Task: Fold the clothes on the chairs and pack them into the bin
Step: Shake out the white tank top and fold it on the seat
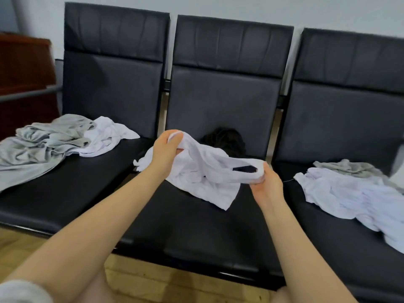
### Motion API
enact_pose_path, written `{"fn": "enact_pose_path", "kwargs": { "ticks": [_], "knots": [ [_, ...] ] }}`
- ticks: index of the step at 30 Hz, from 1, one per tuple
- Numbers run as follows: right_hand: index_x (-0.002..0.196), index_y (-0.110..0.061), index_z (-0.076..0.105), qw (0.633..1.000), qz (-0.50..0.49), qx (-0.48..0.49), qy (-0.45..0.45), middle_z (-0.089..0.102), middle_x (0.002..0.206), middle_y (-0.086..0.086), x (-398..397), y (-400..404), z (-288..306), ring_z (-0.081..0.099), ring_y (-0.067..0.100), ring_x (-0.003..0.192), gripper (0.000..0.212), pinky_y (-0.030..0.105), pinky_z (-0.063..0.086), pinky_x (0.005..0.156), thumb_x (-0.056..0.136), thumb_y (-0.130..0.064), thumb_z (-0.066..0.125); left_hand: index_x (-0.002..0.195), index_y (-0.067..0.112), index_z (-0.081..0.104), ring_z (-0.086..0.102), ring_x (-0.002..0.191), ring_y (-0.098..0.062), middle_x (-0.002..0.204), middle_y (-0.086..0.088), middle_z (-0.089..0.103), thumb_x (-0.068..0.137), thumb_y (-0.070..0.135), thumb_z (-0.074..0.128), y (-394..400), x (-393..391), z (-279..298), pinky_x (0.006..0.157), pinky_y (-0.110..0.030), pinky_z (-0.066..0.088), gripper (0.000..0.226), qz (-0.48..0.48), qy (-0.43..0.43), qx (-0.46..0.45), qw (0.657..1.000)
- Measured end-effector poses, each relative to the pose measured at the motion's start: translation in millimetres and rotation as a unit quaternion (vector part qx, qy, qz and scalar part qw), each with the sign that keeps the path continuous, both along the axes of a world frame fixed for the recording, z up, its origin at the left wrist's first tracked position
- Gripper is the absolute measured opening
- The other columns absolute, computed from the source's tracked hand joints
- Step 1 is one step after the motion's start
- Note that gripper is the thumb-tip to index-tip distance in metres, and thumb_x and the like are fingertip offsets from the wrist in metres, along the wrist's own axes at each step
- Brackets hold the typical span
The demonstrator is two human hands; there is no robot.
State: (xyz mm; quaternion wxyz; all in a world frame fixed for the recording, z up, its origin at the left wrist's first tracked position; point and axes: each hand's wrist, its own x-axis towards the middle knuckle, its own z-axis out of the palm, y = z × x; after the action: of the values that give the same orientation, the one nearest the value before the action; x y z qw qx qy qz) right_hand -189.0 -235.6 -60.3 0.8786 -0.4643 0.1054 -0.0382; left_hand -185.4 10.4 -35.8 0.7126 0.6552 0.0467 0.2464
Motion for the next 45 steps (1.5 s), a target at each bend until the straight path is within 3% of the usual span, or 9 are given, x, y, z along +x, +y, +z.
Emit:
{"fn": "enact_pose_path", "kwargs": {
  "ticks": [6, 10, 14, 21, 28, 32, 38, 42, 45],
  "knots": [
    [0.085, -0.012, 0.062, 0.993, 0.047, 0.101, -0.049, 0.067, 0.061, -0.004, -8, -21, 3, 0.067, 0.006, 0.058, 0.021, 0.022, 0.055, 0.059, 0.100, -0.015, 0.047, 0.094, 0.014, 0.063, 0.059, 0.082, -0.010, 0.083, 0.003, 0.060, 0.094, 0.017, 0.054, 3, -3, 1, 0.081, -0.026, 0.048, 0.010, -0.057, 0.012, -0.169, 0.984],
    [0.091, -0.010, 0.059, 0.993, 0.092, -0.058, 0.051, 0.064, 0.080, 0.004, -8, -17, -7, 0.062, 0.014, 0.072, 0.013, 0.024, 0.048, 0.067, 0.098, -0.012, 0.048, 0.087, 0.013, 0.059, 0.050, 0.067, -0.010, 0.071, 0.003, 0.050, 0.097, 0.018, 0.049, -3, -12, 5, 0.076, -0.026, 0.043, 0.016, -0.172, 0.016, -0.210, 0.962],
    [0.076, -0.016, 0.054, 0.889, 0.132, -0.416, 0.137, 0.055, 0.077, 0.003, -9, -11, -36, 0.050, 0.013, 0.066, 0.016, 0.023, 0.038, 0.056, 0.091, -0.018, 0.057, 0.064, 0.013, 0.053, 0.041, 0.057, -0.012, 0.061, 0.002, 0.047, 0.093, 0.030, 0.053, -9, -27, -4, 0.066, -0.027, 0.037, 0.034, -0.170, 0.123, 0.079, 0.975],
    [0.084, -0.009, 0.058, 0.871, 0.129, -0.457, 0.124, 0.049, 0.085, 0.008, -23, -34, -59, 0.044, 0.018, 0.078, 0.007, 0.029, 0.033, 0.066, 0.087, -0.015, 0.058, 0.051, 0.013, 0.049, 0.044, 0.059, -0.013, 0.063, -0.009, 0.048, 0.088, 0.041, 0.062, 20, -49, -49, 0.062, -0.028, 0.037, 0.048, -0.232, 0.207, 0.473, 0.824],
    [0.073, -0.013, 0.042, 0.855, 0.128, -0.497, 0.075, 0.037, 0.073, 0.007, -30, -29, -62, 0.034, 0.017, 0.072, 0.019, 0.029, 0.025, 0.060, 0.086, -0.015, 0.055, 0.087, 0.028, 0.061, 0.055, 0.078, -0.007, 0.087, 0.009, 0.052, 0.072, 0.062, 0.066, 38, -57, -86, 0.062, -0.025, 0.041, 0.038, -0.038, 0.245, 0.545, 0.801],
    [0.057, -0.022, 0.023, 0.817, 0.137, -0.560, 0.020, 0.023, 0.053, -0.008, -30, -14, -64, 0.023, 0.013, 0.058, 0.041, 0.030, 0.018, 0.055, 0.084, -0.016, 0.054, 0.063, 0.023, 0.052, 0.049, 0.067, -0.010, 0.072, 0.008, 0.046, 0.079, 0.046, 0.065, 24, -59, -91, 0.057, -0.026, 0.037, 0.032, -0.082, 0.225, 0.570, 0.786],
    [0.061, -0.018, 0.035, 0.848, 0.135, -0.511, 0.028, 0.036, 0.062, -0.001, -34, -1, -53, 0.031, 0.014, 0.060, 0.032, 0.029, 0.025, 0.055, 0.086, -0.018, 0.054, 0.091, 0.011, 0.065, 0.056, 0.073, -0.010, 0.080, 0.002, 0.060, 0.093, 0.030, 0.057, 17, -57, -71, 0.064, -0.023, 0.043, 0.021, -0.144, 0.266, 0.117, 0.946],
    [0.118, -0.004, 0.063, 0.980, 0.176, -0.064, 0.061, 0.067, 0.117, 0.012, -39, -2, -30, 0.062, 0.025, 0.110, 0.031, 0.038, 0.045, 0.101, 0.097, -0.022, 0.051, 0.096, 0.015, 0.065, 0.061, 0.070, -0.013, 0.080, -0.003, 0.062, 0.093, 0.034, 0.059, 22, -58, -48, 0.074, -0.023, 0.044, 0.020, -0.220, 0.183, -0.146, 0.947],
    [0.132, -0.002, 0.055, 0.984, 0.170, -0.038, 0.026, 0.062, 0.129, 0.015, -40, -5, -19, 0.057, 0.029, 0.122, 0.041, 0.043, 0.039, 0.109, 0.100, -0.027, 0.044, 0.135, 0.003, 0.050, 0.059, 0.119, -0.027, 0.131, -0.013, 0.060, 0.099, 0.036, 0.048, 24, -58, -38, 0.107, -0.036, 0.037, 0.049, -0.291, 0.134, -0.176, 0.931]
  ]
}}
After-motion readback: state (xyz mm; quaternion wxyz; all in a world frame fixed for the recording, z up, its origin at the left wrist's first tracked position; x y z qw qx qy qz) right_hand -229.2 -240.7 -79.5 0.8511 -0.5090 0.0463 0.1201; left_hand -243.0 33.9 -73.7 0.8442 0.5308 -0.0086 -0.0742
